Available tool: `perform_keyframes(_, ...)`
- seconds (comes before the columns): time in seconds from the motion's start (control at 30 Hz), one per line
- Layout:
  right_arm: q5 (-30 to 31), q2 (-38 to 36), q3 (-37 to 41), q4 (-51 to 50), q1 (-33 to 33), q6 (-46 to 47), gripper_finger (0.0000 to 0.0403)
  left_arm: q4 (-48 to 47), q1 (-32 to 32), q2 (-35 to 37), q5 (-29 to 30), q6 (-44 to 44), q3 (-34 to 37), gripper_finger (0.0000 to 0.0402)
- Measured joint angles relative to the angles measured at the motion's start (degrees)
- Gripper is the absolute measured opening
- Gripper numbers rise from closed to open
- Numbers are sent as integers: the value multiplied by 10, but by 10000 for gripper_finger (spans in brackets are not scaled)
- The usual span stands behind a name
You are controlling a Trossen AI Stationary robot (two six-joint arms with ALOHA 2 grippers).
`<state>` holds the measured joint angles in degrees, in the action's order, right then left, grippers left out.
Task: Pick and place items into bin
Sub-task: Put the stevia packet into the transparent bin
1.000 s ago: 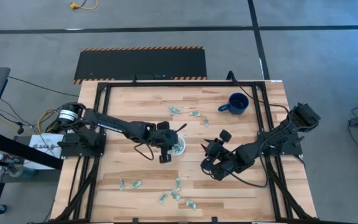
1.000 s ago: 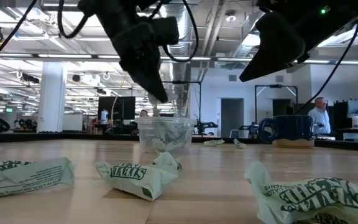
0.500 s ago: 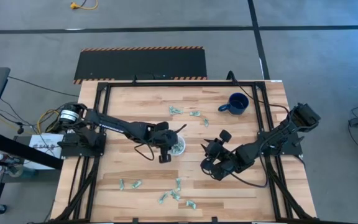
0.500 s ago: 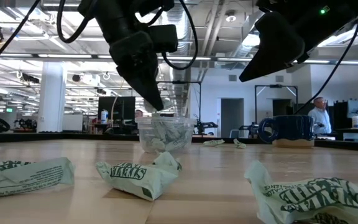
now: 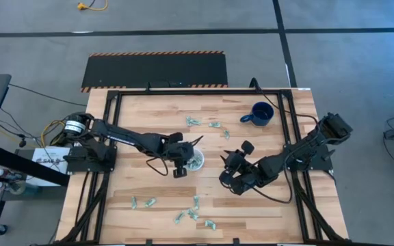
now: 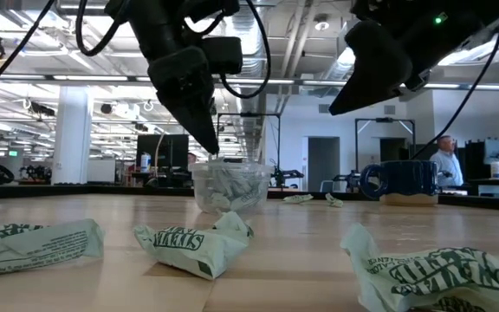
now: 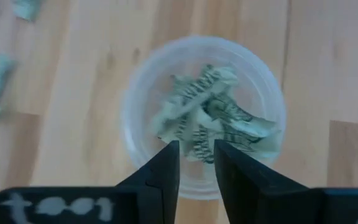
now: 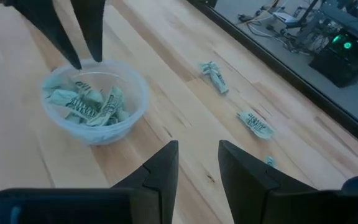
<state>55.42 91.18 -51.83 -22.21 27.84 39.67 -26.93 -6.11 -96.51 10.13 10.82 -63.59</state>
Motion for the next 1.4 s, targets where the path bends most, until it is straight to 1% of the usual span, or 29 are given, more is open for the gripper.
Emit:
perform_keyframes(0.17,-5,-9,0,-49,-24,11,109,-16,-6,39,65,0,0,93)
perform_keyframes(0.27,-13,-27,4,-80,-45,23,109,-22,-20,70,89,0,0,93)
perform_keyframes(0.33,-17,-50,23,-76,-58,24,109,-20,-31,88,103,-1,0,93)
perform_keyframes(0.37,-22,-62,35,-65,-66,24,109,-21,-38,96,111,-1,0,93)
perform_keyframes(0.47,-66,-107,94,-12,-91,19,109,-21,-59,111,136,-6,0,93)
perform_keyframes(0.53,-112,-140,140,54,-111,-1,109,-23,-73,119,151,-7,0,93)
perform_keyframes(0.63,-210,-180,191,148,-151,-32,109,-25,-93,124,168,-9,0,93)
perform_keyframes(0.7,-241,-192,205,184,-178,-33,109,-28,-107,126,185,-12,0,93)
perform_keyframes(0.87,-241,-186,197,187,-242,-30,109,-59,-135,135,254,9,0,93)
perform_keyframes(0.97,-254,-168,190,186,-271,-27,109,-88,-147,136,278,31,0,93)
perform_keyframes(1.03,-256,-156,189,183,-285,-27,109,-88,-154,138,283,38,1,93)
perform_keyframes(1.1,-256,-142,188,184,-296,-39,109,-68,-161,142,283,40,15,93)
perform_keyframes(1.17,-256,-132,188,183,-304,-55,109,-27,-169,158,281,37,49,93)
perform_keyframes(1.3,-263,-119,188,184,-317,-57,112,103,-179,210,276,24,152,93)
perform_keyframes(1.4,-281,-102,188,185,-327,-57,124,199,-181,261,253,19,228,93)
